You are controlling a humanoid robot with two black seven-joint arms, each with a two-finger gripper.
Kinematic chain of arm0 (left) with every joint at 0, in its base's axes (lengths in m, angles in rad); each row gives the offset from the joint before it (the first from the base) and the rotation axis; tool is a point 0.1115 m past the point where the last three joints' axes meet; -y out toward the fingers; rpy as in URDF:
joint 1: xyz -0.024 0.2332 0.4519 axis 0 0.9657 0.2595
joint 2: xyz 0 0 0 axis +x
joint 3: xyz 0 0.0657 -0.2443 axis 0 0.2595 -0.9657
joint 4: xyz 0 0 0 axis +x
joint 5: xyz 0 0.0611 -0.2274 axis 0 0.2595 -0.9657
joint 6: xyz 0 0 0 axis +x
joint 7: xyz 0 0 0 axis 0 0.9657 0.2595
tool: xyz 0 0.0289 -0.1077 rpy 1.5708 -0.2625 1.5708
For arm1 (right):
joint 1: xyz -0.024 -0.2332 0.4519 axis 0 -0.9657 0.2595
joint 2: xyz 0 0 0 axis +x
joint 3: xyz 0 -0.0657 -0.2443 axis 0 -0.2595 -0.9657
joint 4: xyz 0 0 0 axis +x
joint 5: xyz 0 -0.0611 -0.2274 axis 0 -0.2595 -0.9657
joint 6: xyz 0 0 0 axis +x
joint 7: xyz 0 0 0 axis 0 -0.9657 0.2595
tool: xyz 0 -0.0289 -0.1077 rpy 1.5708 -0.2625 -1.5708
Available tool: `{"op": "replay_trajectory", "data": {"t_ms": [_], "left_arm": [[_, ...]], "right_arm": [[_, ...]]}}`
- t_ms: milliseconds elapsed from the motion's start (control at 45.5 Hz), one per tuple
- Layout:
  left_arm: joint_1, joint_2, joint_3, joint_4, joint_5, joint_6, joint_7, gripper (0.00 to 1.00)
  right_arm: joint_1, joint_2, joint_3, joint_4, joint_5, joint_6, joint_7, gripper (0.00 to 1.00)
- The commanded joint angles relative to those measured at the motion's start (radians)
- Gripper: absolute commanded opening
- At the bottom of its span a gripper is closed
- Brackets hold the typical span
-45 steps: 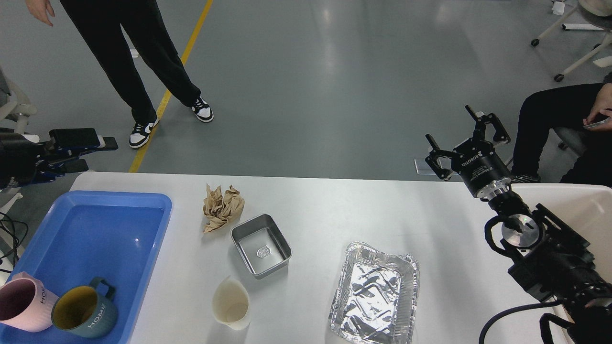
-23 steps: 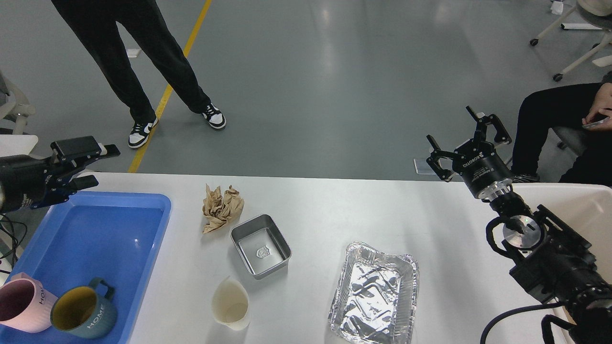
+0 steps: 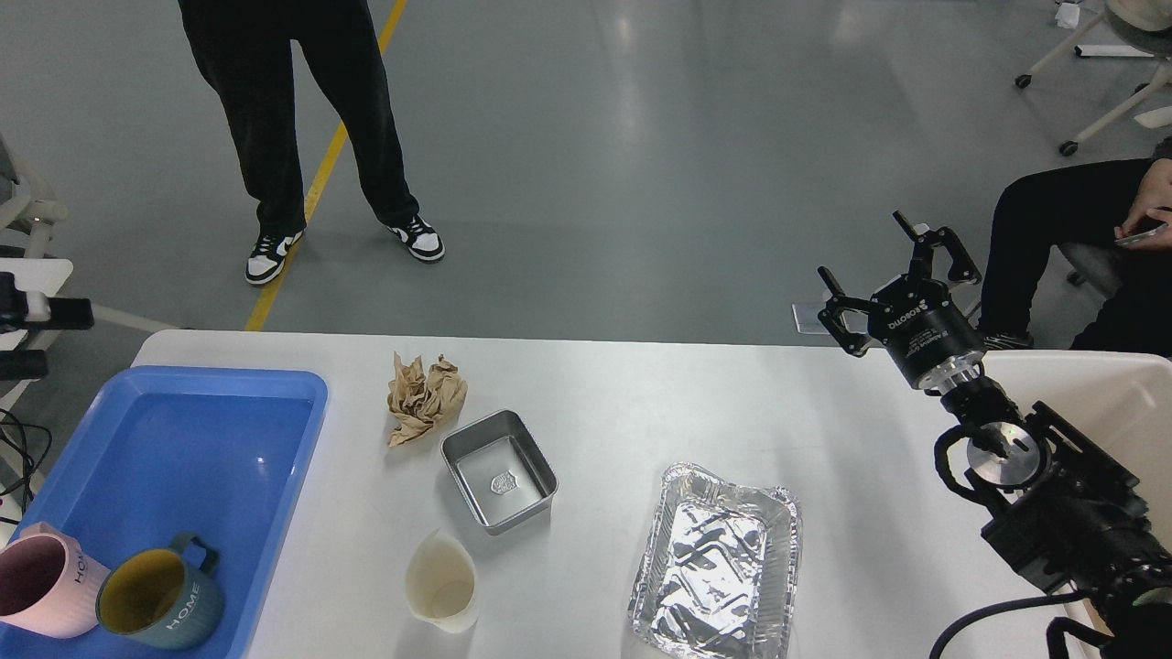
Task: Tidy desktop
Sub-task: 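Release the mug and raise the left gripper away, then reach the left gripper to the small steel box and grasp it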
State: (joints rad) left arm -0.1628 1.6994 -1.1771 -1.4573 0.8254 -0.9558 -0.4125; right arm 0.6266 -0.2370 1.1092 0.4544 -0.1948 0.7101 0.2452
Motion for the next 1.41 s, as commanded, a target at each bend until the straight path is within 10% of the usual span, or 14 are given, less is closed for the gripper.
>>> {"op": "replay_trajectory", "data": {"t_ms": [0,374,506,703,989,1385], "left_arm": [[-0.006,0.040,0.005,0.003,0.000,-0.004,-0.026,0.94],[-0.001,0.019,0.051,0.005,0.011,0.018,0.023,0.94],[0.003,-0.088,0.080,0.000,0.011,0.241,0.219,0.94],[-0.087,-0.489,0.085,-0.005,0.208,0.339,0.526,0.94],[-0.225,-0.974,0.172,0.038,0.615,0.345,0.650,0.93],[-0.261,-1.314,0.338,0.245,0.848,0.491,0.649,0.92]], "right_arm": [[-0.001,-0.002,0.000,0.003,0.000,0.000,-0.001,1.00],[0.002,0.004,-0.002,0.007,0.000,-0.020,-0.003,1.00],[0.001,0.001,0.000,0.018,0.000,-0.020,-0.003,1.00],[-0.001,0.007,0.000,0.020,0.000,-0.020,-0.003,1.00],[-0.002,0.013,-0.002,0.020,0.000,-0.020,-0.001,1.00],[-0.008,0.011,-0.002,0.035,0.000,-0.020,-0.001,1.00]]}}
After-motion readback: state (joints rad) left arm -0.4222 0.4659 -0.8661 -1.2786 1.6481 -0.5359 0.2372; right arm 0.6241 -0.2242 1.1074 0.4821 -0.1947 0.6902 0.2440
